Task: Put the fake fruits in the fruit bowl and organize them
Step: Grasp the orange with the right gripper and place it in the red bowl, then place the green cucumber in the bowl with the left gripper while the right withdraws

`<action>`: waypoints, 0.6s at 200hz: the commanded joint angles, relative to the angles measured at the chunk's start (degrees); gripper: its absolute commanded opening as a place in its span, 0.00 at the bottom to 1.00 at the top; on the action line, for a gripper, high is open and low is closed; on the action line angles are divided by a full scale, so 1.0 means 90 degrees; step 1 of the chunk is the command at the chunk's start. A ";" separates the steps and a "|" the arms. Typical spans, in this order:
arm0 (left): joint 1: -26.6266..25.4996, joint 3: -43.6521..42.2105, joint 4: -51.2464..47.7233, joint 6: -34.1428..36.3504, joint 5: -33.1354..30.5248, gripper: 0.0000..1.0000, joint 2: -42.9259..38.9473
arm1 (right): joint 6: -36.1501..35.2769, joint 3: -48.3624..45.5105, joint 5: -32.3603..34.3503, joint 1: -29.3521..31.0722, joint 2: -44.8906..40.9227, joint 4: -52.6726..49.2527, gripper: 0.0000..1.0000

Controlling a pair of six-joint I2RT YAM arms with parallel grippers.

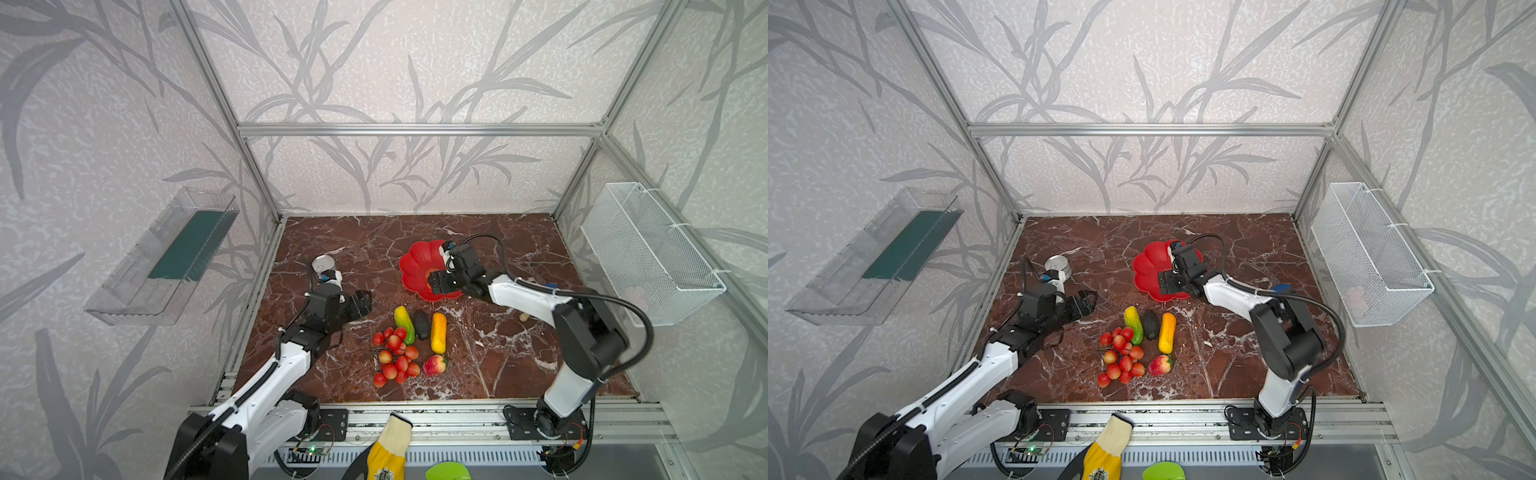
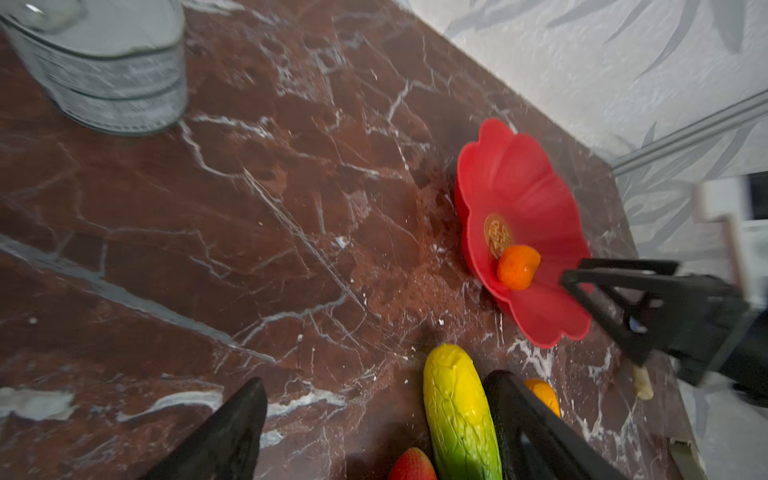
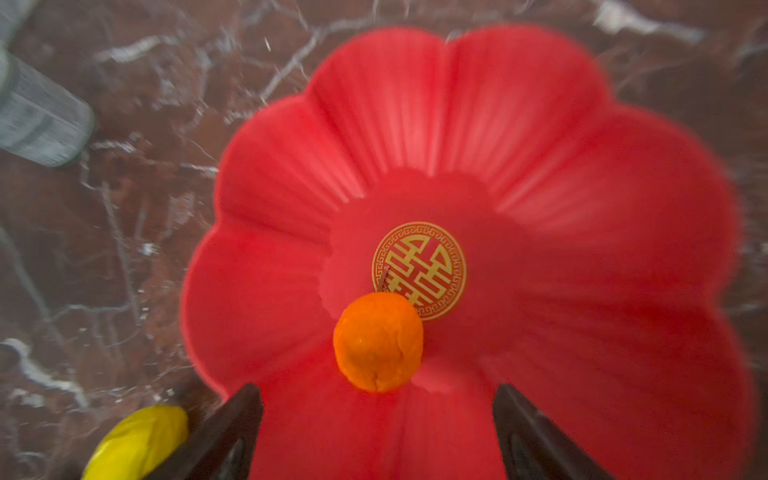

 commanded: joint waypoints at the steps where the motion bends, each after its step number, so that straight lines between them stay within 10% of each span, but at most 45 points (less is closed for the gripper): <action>1: -0.0364 0.0541 0.0060 -0.0004 -0.0194 0.86 0.0689 | 0.0169 -0.0755 0.0309 -0.0042 -0.1147 0.0645 0.96; 120: -0.1861 0.1825 -0.0226 -0.0483 0.0095 0.76 0.3425 | 0.0308 -0.2658 0.0676 -0.0142 -0.3891 -0.0588 0.99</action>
